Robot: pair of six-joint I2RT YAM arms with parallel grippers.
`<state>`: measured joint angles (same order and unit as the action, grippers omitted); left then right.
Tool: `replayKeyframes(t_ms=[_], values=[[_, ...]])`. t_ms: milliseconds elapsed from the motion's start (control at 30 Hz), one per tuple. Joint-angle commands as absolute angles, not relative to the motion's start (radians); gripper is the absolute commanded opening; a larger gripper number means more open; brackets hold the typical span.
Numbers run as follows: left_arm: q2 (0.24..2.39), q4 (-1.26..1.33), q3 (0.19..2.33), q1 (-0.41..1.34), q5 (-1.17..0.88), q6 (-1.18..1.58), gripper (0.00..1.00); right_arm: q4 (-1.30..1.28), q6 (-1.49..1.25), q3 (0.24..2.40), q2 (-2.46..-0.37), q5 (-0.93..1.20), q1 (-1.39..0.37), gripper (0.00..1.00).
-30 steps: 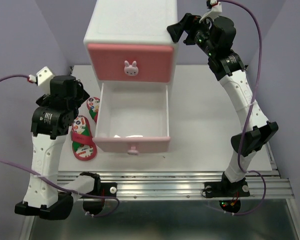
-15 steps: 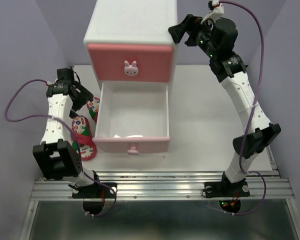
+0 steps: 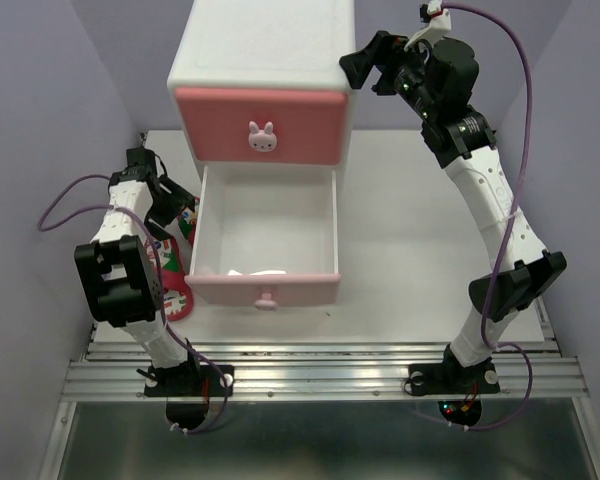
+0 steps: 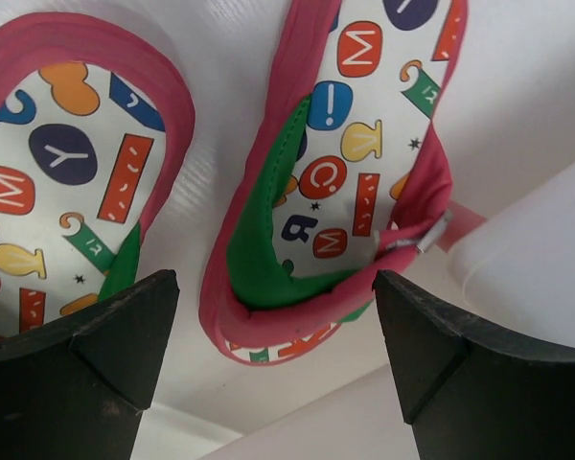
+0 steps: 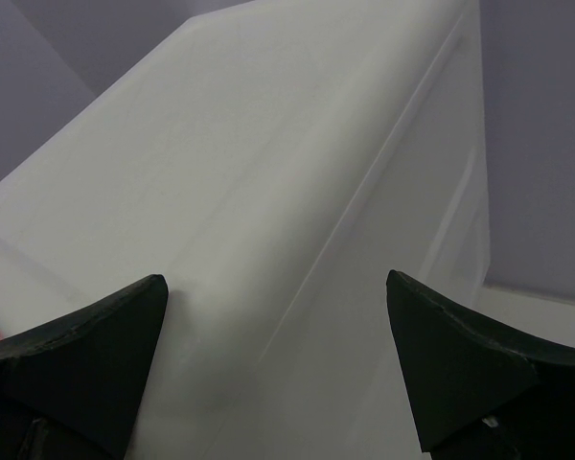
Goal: Place and organize the shoes in the shoe cabinet
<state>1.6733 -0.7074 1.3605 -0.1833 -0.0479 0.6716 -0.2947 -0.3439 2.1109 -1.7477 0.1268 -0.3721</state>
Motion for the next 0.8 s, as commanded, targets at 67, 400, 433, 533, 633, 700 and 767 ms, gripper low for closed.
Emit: replayKeyframes(t_ms=[67, 400, 433, 533, 633, 700, 767], values=[[1.73, -0.657, 1.345, -0.186, -0.057, 0.722, 0.93, -0.551, -0.253, 2.074, -1.767, 0.112, -0.364, 1.0], [1.779, -0.592, 1.232, -0.186, -0.071, 0.753, 0.48, -0.565, -0.238, 2.077, -1.773, 0.087, -0.364, 1.0], [1.779, -0.585, 1.226, -0.186, -0.078, 0.752, 0.41, -0.568, -0.235, 2.077, -1.773, 0.086, -0.364, 1.0], [1.784, -0.616, 1.235, -0.186, -0.061, 0.747, 0.05, -0.575, -0.233, 2.083, -1.778, 0.074, -0.364, 1.0], [1.76, -0.663, 1.293, -0.187, -0.006, 0.729, 0.0, -0.575, -0.229, 2.094, -1.779, 0.075, -0.364, 1.0], [1.721, -0.719, 1.372, -0.189, 0.086, 0.718, 0.0, -0.575, -0.224, 2.097, -1.779, 0.068, -0.364, 1.0], [1.703, -0.817, 1.446, -0.193, 0.186, 0.718, 0.0, -0.575, -0.221, 2.098, -1.778, 0.066, -0.364, 1.0]])
